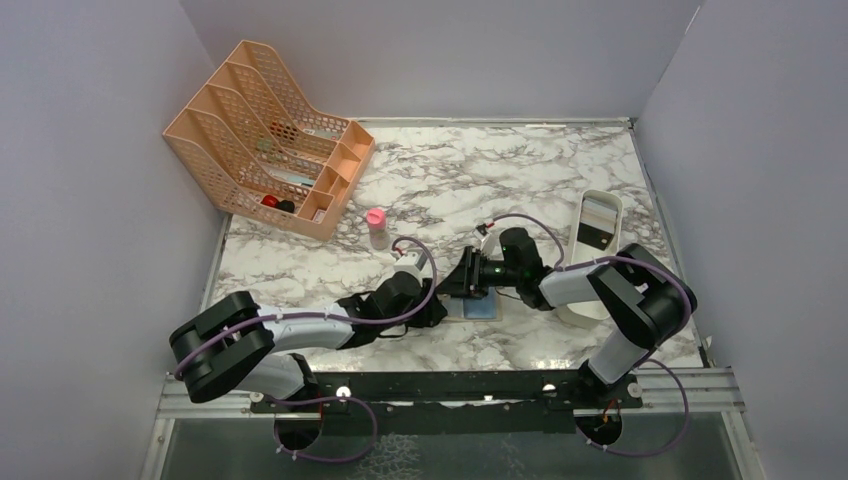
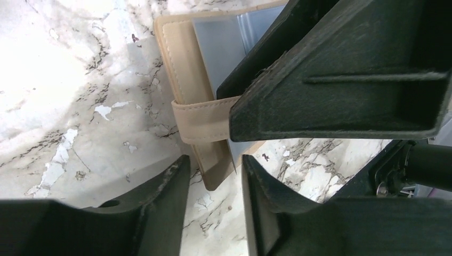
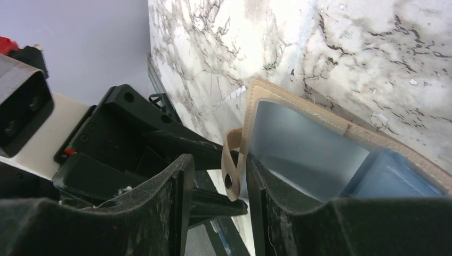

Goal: Put the credit cards into the card holder
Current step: Open the card holder at the center of the board.

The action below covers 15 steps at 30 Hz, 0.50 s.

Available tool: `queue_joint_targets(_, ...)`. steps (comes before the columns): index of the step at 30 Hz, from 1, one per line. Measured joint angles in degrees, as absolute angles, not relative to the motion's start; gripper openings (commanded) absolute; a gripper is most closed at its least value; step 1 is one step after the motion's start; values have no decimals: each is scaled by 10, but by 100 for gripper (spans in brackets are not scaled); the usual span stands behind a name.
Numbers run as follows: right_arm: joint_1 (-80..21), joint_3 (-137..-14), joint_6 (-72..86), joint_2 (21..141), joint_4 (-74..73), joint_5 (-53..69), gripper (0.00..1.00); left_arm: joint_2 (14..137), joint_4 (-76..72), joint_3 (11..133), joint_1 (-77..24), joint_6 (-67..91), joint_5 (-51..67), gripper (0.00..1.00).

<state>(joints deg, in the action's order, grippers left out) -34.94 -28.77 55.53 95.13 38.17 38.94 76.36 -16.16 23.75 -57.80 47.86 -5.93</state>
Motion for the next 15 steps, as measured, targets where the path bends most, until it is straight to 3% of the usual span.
queue_joint_targets(3, -349, -288, 546, 947, 363, 386, 51, 764, -162, 242, -578, 473, -63, 15)
queue_joint_targets(7, -349, -290, 522, 906, 296, 377, 59, 764, -160, 245, -578, 474, -71, 0)
queue_joint_targets(15, -349, -318, 449, 741, 100, 276, 65, 761, -148, 246, -578, 487, -80, 0)
